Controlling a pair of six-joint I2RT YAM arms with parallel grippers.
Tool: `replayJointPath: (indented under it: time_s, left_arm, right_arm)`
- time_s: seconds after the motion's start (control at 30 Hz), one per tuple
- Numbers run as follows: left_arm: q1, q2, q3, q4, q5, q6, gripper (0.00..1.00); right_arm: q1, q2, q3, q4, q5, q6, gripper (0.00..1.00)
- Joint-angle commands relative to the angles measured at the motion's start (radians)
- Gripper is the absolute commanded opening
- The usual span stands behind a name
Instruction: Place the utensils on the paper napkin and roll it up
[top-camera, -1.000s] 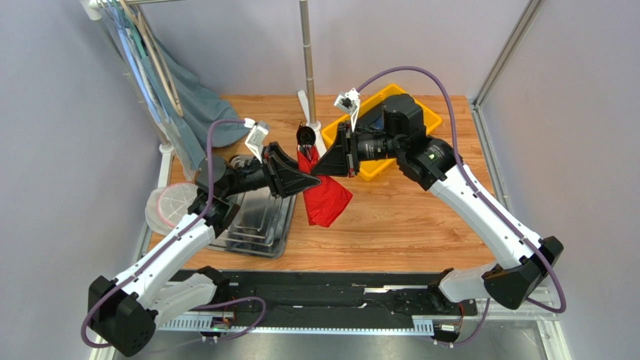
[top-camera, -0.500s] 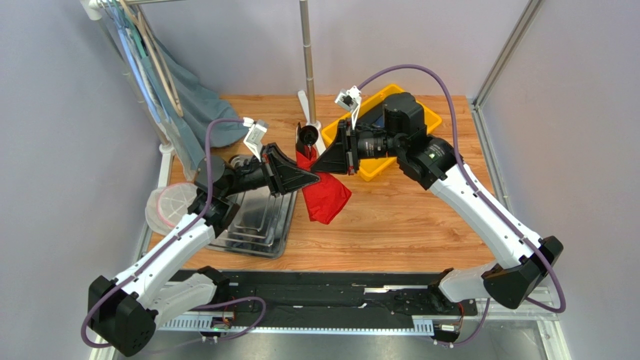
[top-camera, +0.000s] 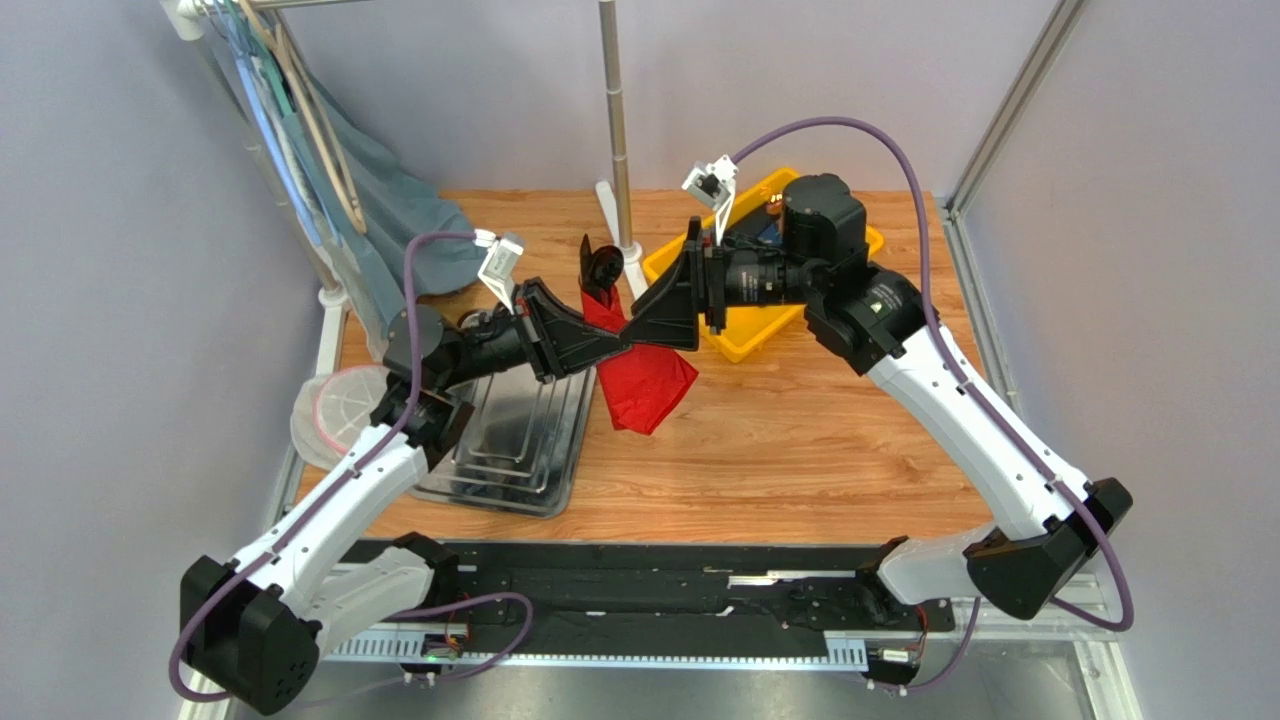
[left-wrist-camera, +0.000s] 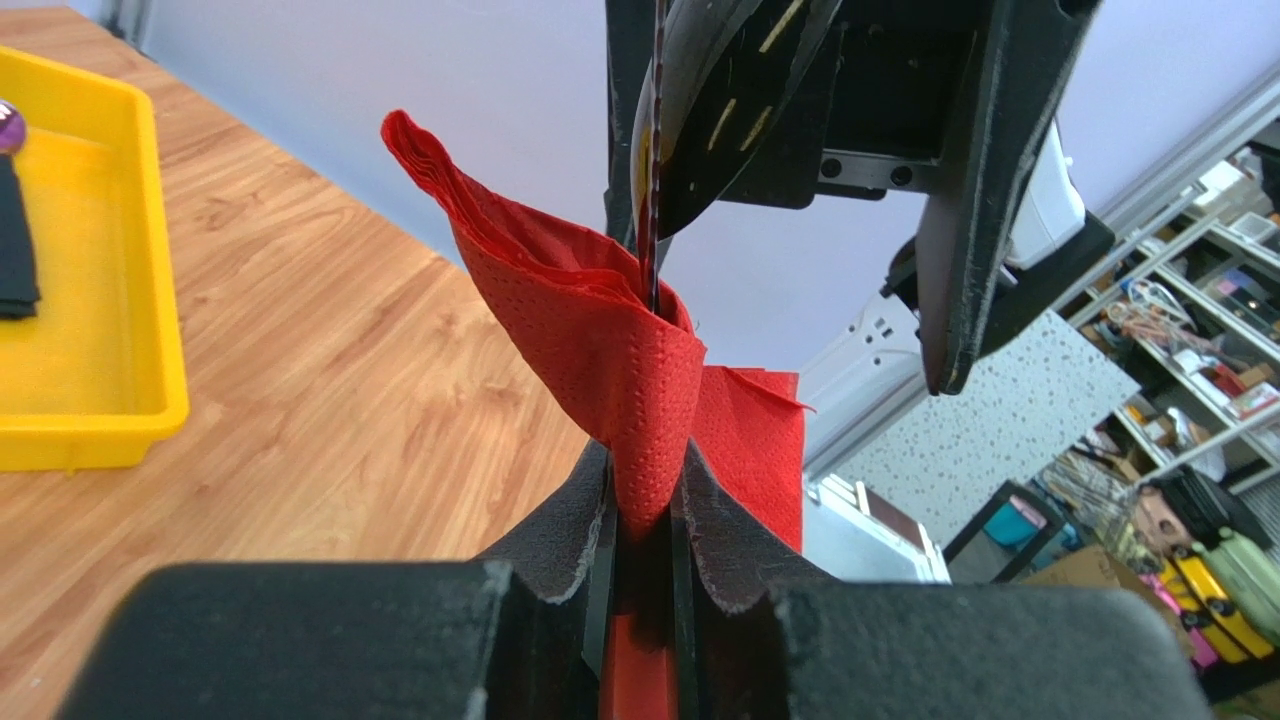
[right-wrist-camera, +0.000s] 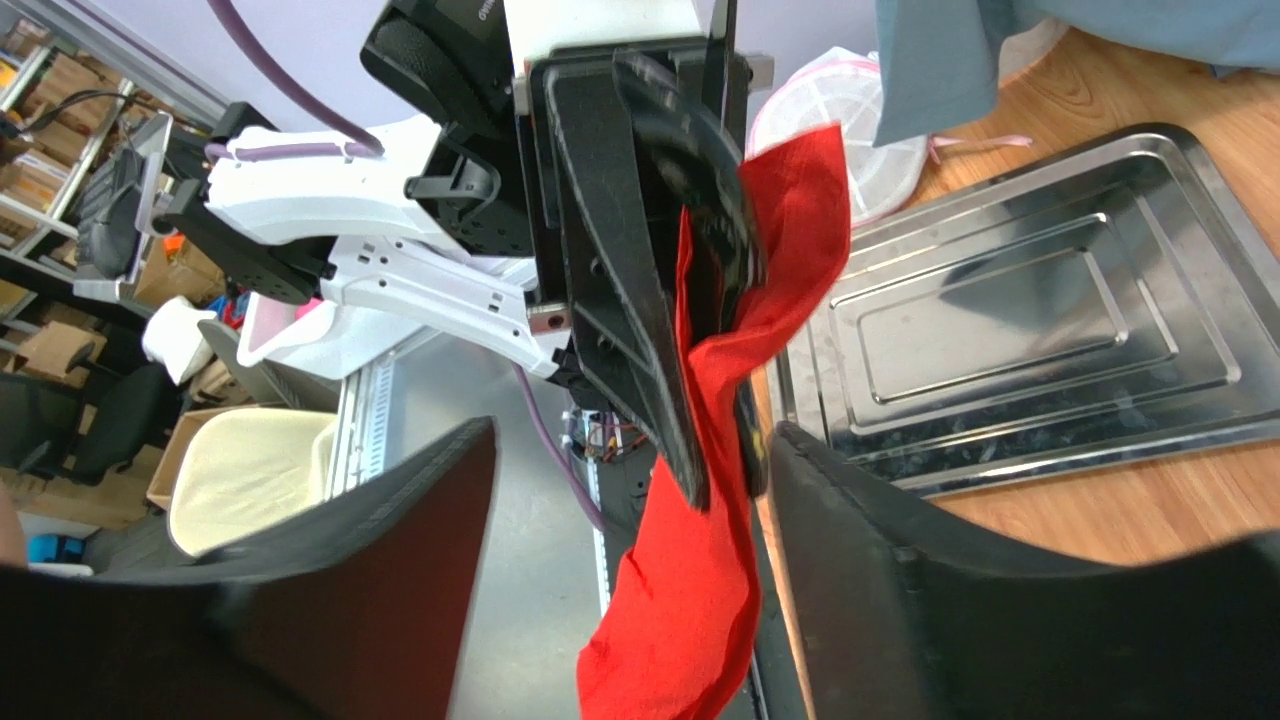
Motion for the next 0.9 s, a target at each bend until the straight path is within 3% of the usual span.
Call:
replayJointPath:
  time_s: [0.0,0.17,0.33,0.37,0.43,0.53,0.57,0.67,0.87]
  left_arm:
    - [0.021,-0.003,0.072,0.042,-0.007,-0.020,0.00]
    - [0.039,-0.003,0.095,0.038,-0.004,-0.021,0.00]
    - [0.044,0.003,0.106,0.045,0.018,-0.009,0.00]
    - [0.044,0.003,0.107,0.044,0.019,-0.010,0.00]
    - [0.044,0.003,0.109,0.041,0.021,-0.006,0.00]
    - [0.044,0.003,0.115,0.036,0.024,-0.009,0.00]
    - [0.044,0.003,0.117,0.038,0.028,-0.010,0.00]
    - [0.044,0.004,0.126,0.039,0.045,-0.018,0.00]
    - [0.043,0.007,0.138,0.053,0.076,-0.061,0.00]
  right_arm:
    - [-0.009,-0.054,-0.002,-0.075,0.016,-0.083,0.76]
    - [-0.012,-0.117,-0.055,-0.227,0.088,-0.265,0.79]
    - [-0.021,-0.167,-0.111,-0.300,0.090,-0.319,0.71]
    - [-0.021,-0.174,-0.114,-0.303,0.085,-0.322,0.60]
    - [-0.024,-0.181,-0.115,-0.310,0.079,-0.327,0.52]
    - [-0.030,-0.178,-0.117,-0.329,0.066,-0.351,0.33]
    - [-0.032,-0.177,-0.117,-0.333,0.067,-0.360,0.21]
    - [-0.036,-0.166,-0.118,-0.338,0.098,-0.388,0.00]
    - [-0.052,-0.134,-0.117,-0.306,0.113,-0.439,0.00]
